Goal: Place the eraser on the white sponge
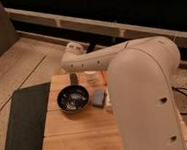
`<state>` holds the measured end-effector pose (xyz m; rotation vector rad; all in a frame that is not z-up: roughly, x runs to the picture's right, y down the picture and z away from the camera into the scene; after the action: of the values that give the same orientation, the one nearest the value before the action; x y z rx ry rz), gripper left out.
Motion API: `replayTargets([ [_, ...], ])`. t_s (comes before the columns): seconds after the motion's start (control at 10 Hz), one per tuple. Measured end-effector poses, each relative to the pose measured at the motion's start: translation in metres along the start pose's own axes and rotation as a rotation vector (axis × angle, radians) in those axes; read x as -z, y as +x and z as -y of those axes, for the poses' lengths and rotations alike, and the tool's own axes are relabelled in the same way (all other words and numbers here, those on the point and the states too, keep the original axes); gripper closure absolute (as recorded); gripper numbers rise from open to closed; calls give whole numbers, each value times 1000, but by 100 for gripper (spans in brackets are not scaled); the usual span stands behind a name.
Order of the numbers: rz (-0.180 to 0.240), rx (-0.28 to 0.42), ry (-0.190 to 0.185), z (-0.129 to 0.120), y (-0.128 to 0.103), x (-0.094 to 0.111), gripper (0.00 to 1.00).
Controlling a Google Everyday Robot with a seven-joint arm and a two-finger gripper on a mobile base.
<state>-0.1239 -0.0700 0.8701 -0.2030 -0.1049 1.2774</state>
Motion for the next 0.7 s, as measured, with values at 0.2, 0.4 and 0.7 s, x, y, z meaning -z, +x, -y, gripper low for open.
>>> replayTargets([
  [0.2, -15, 0, -16, -2, 5, -15, 35],
  [0.4, -35, 16, -20, -2, 5, -31, 35],
  [0.7, -68, 47, -47, -13, 3, -58, 35],
])
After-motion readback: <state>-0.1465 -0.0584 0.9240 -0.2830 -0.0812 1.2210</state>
